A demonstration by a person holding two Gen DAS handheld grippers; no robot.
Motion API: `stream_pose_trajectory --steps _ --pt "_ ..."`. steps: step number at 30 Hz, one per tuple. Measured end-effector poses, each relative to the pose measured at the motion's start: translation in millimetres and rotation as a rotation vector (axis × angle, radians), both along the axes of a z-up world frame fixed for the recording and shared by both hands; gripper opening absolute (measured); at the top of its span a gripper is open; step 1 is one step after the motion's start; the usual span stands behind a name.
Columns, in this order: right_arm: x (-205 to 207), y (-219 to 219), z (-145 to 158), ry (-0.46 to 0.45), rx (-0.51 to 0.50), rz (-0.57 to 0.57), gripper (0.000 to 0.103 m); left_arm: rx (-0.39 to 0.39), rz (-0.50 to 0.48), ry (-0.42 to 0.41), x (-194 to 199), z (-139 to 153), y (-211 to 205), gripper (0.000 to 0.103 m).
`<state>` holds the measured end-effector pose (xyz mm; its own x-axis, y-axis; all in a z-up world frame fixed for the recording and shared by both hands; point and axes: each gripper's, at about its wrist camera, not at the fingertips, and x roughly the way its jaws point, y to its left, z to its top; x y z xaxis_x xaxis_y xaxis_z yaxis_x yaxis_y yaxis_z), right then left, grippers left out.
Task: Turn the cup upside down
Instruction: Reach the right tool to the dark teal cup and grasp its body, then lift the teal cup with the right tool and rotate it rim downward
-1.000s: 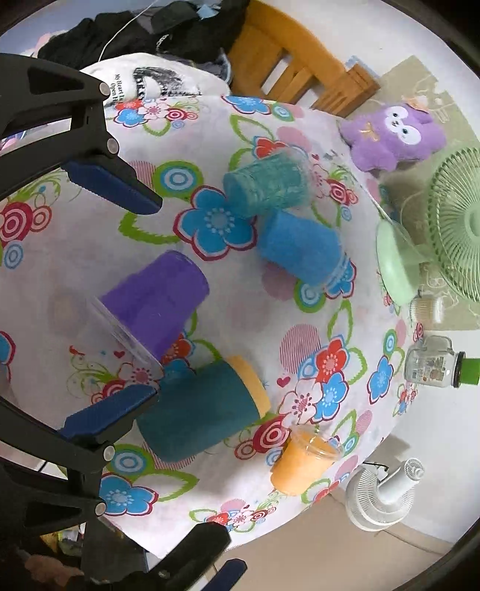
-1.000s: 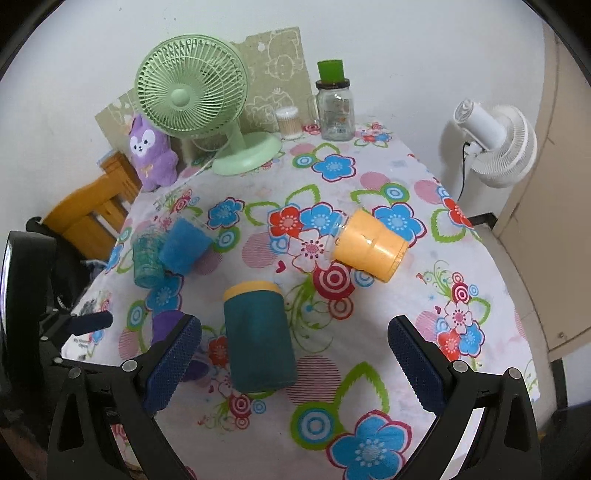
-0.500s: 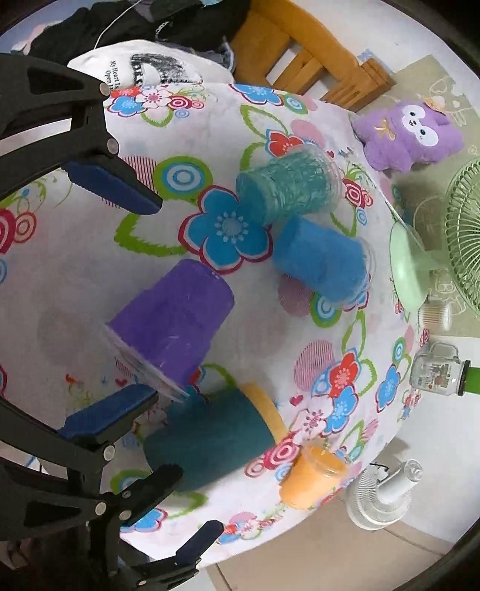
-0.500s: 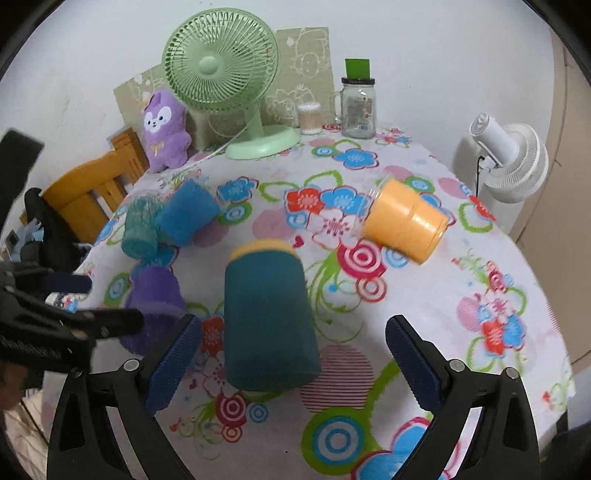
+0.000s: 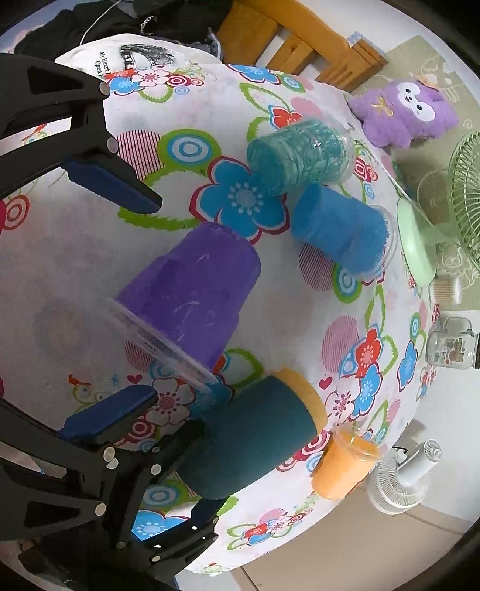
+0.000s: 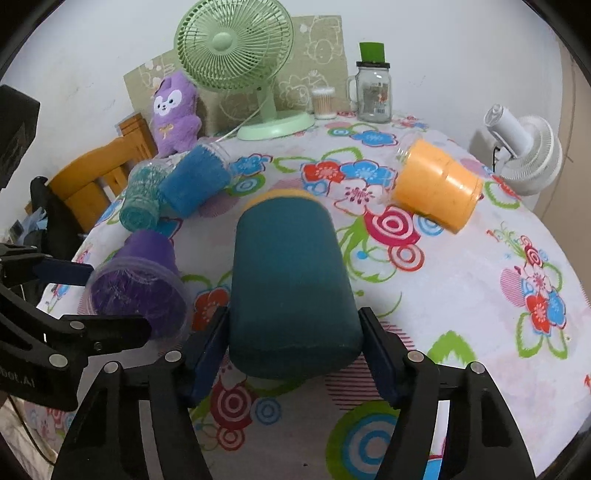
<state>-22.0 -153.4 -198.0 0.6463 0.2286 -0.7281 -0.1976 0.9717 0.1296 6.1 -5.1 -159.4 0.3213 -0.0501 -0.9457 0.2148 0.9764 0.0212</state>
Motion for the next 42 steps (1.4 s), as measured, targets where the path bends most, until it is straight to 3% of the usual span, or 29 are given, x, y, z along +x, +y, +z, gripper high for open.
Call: stream_pose_trajectory --steps 9,15,18,33,38,42 --pt "-2.1 3.7 16.3 -0.029 -0.049 0.003 0.069 -0.07 0.044 0.006 0.4 10.4 8.5 0.096" --pt "8.5 -0.3 35.8 -0.009 -0.06 -0.019 0.069 0.003 0.055 0.006 -1.2 23.9 10.3 0.095" --pt "15.6 -2.2 48.1 -0.003 -0.069 -0.025 0.068 -0.001 0.069 0.026 -1.1 30.5 13.9 0.095" --pt "45.9 4.6 110.1 0.089 -0.136 0.023 0.068 -0.042 0.126 0.077 8.4 60.1 13.8 0.095" --pt "55.9 6.5 117.0 0.143 -0.154 0.054 0.068 -0.062 0.162 0.077 10.0 60.4 16.1 0.095" --pt "65.0 11.2 113.2 0.239 -0.213 0.07 0.068 -0.078 0.183 0.085 11.7 58.8 17.3 0.095"
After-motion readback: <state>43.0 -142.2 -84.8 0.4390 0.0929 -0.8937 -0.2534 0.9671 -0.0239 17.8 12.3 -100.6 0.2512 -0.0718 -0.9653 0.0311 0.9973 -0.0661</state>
